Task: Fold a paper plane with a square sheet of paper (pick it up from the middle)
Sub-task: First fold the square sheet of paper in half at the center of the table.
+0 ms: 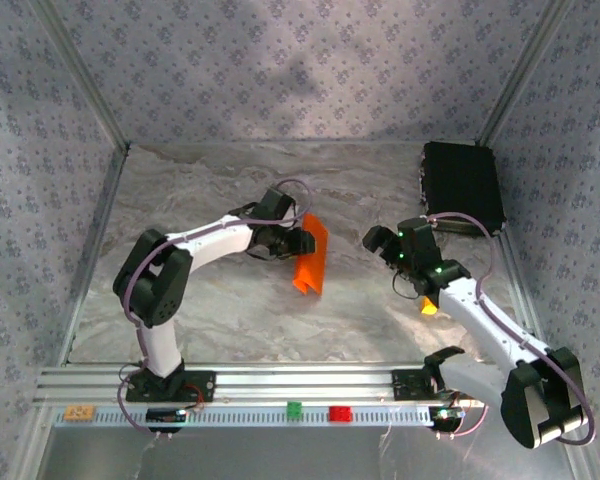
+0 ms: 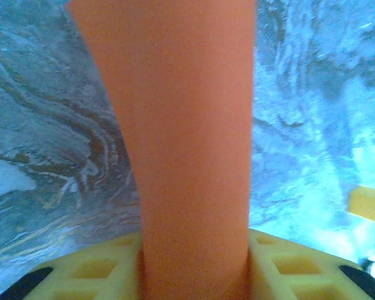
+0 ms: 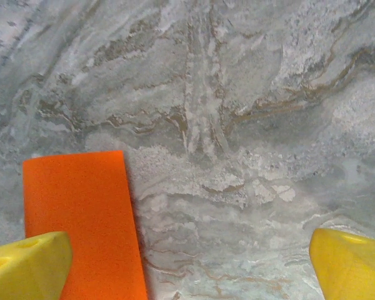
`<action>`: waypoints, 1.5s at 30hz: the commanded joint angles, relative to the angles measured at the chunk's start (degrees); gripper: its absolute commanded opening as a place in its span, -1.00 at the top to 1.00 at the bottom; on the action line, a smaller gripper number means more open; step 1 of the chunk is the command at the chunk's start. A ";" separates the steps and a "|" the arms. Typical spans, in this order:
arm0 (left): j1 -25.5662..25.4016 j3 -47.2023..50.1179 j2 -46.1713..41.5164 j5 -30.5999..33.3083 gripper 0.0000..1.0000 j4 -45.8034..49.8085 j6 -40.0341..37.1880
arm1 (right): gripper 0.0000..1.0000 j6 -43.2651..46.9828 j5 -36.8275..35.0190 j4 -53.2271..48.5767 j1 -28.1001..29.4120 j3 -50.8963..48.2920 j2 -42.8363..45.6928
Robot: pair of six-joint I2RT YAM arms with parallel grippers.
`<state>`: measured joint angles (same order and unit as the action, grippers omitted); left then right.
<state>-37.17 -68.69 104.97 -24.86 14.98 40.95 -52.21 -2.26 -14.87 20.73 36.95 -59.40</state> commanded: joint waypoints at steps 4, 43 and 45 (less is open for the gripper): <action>1.49 6.36 -2.93 -13.53 0.20 -18.15 9.39 | -0.93 2.22 1.37 7.10 -1.26 -2.79 3.32; -1.24 13.08 2.45 -4.43 0.01 -18.13 11.53 | -0.92 4.30 15.79 13.29 -2.01 -3.73 -4.45; -1.19 12.49 1.89 -2.93 -0.07 -15.66 10.17 | -0.93 4.32 15.81 13.12 -2.00 -3.48 -4.91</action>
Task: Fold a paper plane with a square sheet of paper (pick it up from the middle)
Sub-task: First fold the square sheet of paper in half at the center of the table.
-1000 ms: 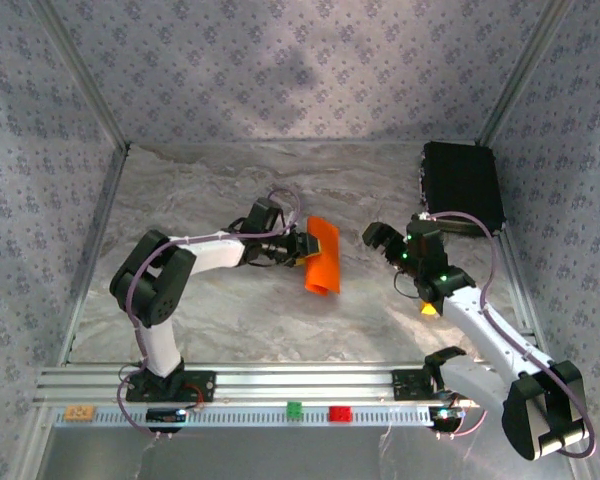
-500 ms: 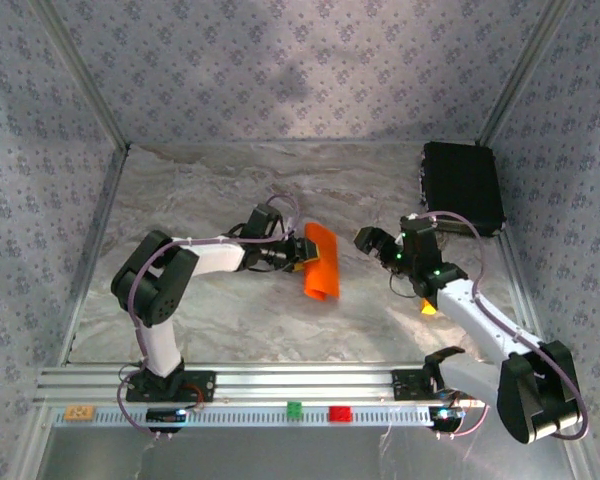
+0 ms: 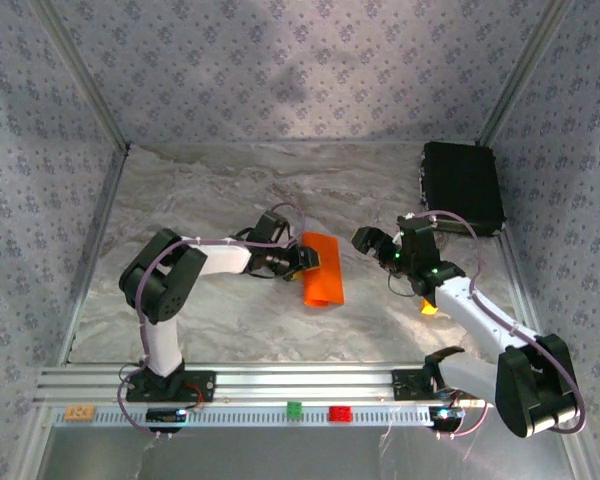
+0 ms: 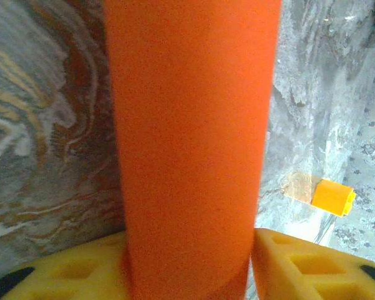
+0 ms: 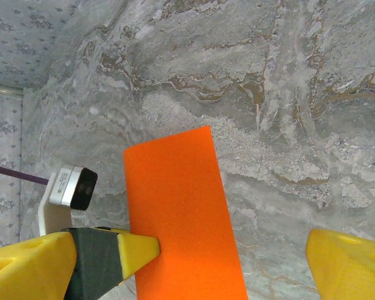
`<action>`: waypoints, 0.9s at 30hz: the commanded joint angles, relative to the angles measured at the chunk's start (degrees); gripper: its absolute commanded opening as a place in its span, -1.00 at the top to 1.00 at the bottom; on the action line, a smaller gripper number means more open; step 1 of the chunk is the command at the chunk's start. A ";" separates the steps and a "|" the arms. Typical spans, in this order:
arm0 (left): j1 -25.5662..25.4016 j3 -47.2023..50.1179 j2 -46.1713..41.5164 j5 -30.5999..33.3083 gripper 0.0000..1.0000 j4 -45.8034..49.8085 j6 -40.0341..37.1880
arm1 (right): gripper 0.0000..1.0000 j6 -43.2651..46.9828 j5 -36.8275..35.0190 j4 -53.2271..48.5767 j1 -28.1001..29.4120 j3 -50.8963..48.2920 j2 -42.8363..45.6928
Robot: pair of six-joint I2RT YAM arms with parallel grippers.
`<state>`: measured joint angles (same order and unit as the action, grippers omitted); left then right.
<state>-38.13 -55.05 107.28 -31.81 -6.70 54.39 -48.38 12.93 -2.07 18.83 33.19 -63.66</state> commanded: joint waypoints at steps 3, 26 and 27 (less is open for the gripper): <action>-0.27 -1.97 -1.60 6.22 -0.23 9.45 -5.55 | -0.93 0.50 0.96 0.33 -0.05 0.76 -1.28; 2.31 -3.52 -4.93 8.17 0.01 16.99 -13.31 | -0.94 0.06 2.03 2.31 2.01 3.72 -9.22; 2.57 -3.31 -4.90 7.81 0.02 16.91 -13.41 | -0.94 0.03 2.02 2.25 2.14 3.85 -9.44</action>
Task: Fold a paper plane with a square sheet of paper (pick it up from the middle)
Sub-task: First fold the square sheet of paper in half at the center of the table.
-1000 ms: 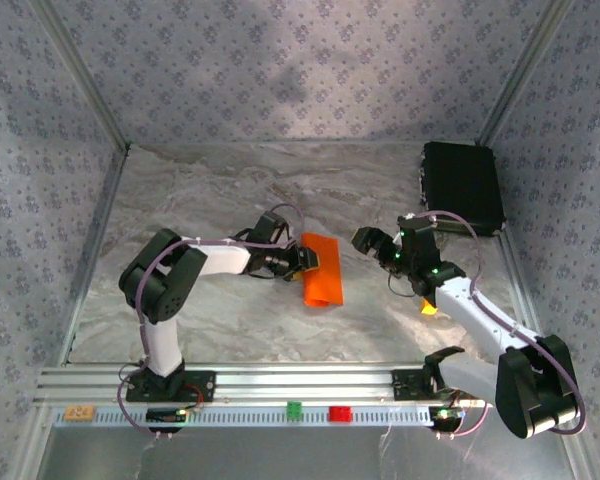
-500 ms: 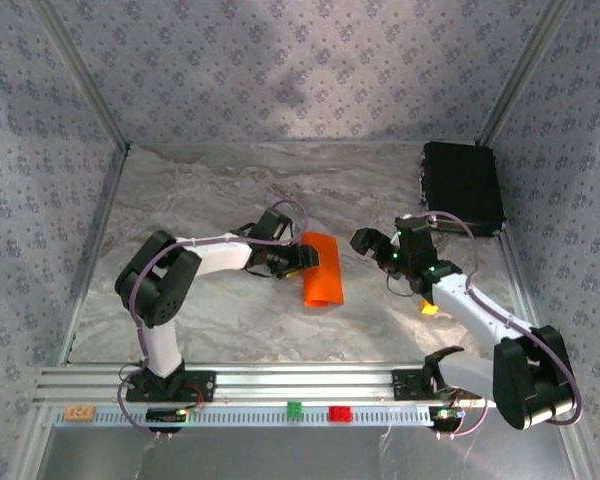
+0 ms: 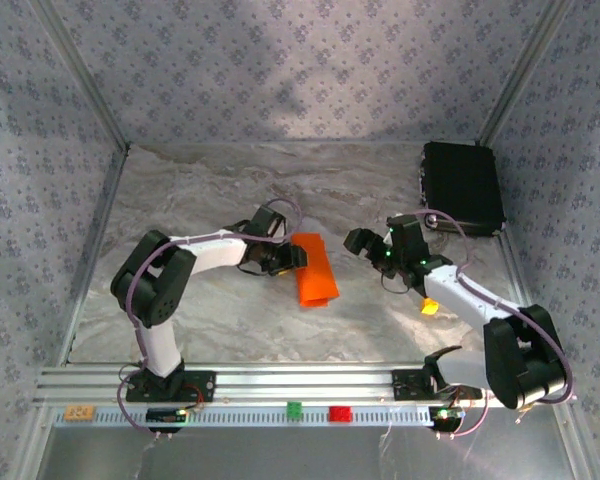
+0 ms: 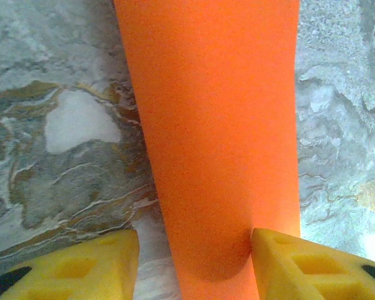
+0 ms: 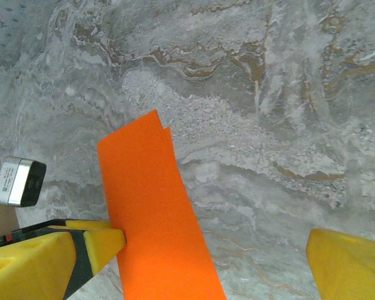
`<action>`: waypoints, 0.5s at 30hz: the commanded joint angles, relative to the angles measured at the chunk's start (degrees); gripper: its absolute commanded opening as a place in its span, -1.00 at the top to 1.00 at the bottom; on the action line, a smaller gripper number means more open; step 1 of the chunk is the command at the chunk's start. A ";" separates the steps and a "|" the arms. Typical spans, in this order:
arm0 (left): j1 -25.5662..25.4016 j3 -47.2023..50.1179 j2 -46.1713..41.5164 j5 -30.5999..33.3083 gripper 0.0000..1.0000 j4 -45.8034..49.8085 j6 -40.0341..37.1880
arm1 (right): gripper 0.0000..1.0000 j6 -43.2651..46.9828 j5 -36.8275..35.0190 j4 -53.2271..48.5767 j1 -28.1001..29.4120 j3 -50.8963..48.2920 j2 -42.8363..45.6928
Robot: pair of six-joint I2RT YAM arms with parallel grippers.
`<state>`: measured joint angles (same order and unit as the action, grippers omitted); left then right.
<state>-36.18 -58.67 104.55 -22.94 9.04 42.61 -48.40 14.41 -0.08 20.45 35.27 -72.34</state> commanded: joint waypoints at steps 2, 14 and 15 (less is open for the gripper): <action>1.04 0.41 -2.01 -2.36 0.04 0.98 -2.02 | -0.94 0.04 0.64 0.27 0.73 1.97 -1.21; 1.73 -4.98 1.85 -5.80 0.05 10.60 -10.09 | -0.94 -0.20 0.53 -0.05 1.54 2.68 -2.79; 1.73 -5.30 2.12 -5.20 0.05 11.09 -9.96 | -0.94 -0.18 0.53 -0.19 1.60 2.82 -2.84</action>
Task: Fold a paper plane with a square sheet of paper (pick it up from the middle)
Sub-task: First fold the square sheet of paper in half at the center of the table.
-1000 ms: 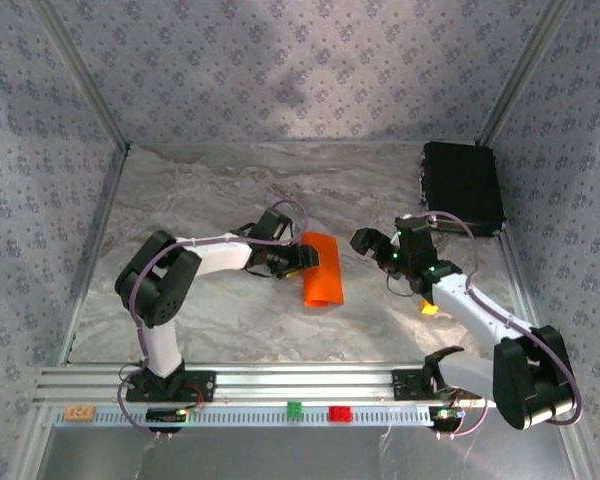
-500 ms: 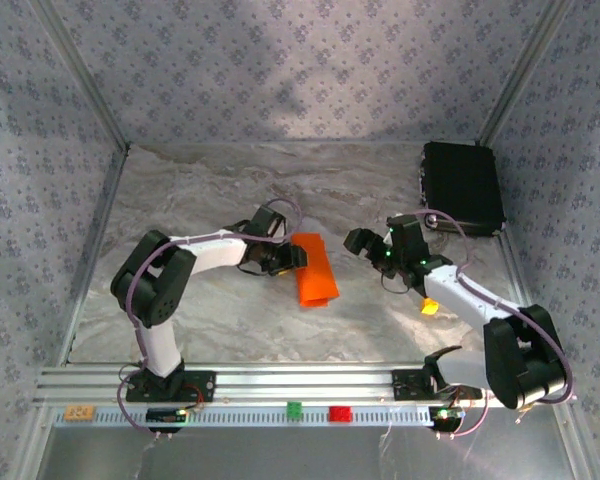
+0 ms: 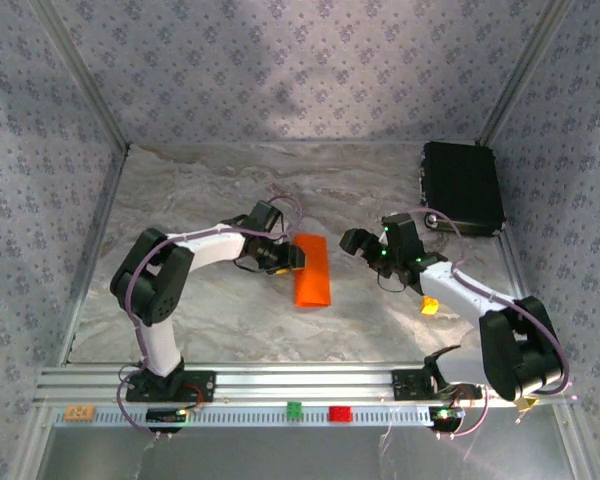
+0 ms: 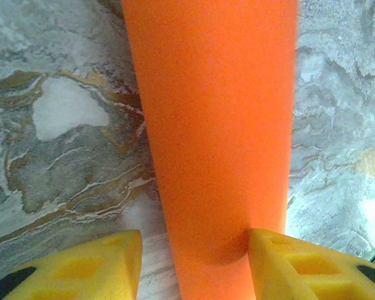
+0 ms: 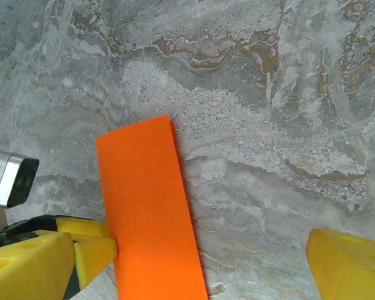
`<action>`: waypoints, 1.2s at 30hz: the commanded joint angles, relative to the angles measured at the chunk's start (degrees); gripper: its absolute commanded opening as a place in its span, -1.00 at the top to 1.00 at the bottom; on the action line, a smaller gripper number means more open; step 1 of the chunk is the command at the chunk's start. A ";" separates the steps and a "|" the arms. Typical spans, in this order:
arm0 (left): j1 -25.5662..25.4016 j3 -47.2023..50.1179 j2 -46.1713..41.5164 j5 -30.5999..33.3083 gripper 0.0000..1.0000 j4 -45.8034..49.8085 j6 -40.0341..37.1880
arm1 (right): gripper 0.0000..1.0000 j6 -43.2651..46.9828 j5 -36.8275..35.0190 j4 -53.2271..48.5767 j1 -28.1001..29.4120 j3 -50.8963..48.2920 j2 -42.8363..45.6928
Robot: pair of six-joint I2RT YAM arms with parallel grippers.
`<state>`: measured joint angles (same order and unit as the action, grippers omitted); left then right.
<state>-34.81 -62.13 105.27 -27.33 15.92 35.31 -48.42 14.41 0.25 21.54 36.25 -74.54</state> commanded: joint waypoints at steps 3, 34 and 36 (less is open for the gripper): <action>0.35 -2.20 2.06 0.27 0.05 4.88 -2.43 | -0.94 -0.18 0.61 -0.81 0.69 1.99 -0.76; 0.57 -3.66 3.27 8.32 0.19 9.72 -2.63 | -0.95 -0.63 -0.13 -1.99 1.48 2.01 -1.18; 0.61 -3.53 3.40 8.08 0.19 9.06 -2.18 | -0.95 -0.66 -0.24 -2.09 1.49 2.03 -1.12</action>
<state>-34.83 -65.10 107.37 -22.24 22.50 33.23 -48.60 14.39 -0.25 22.65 36.91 -75.24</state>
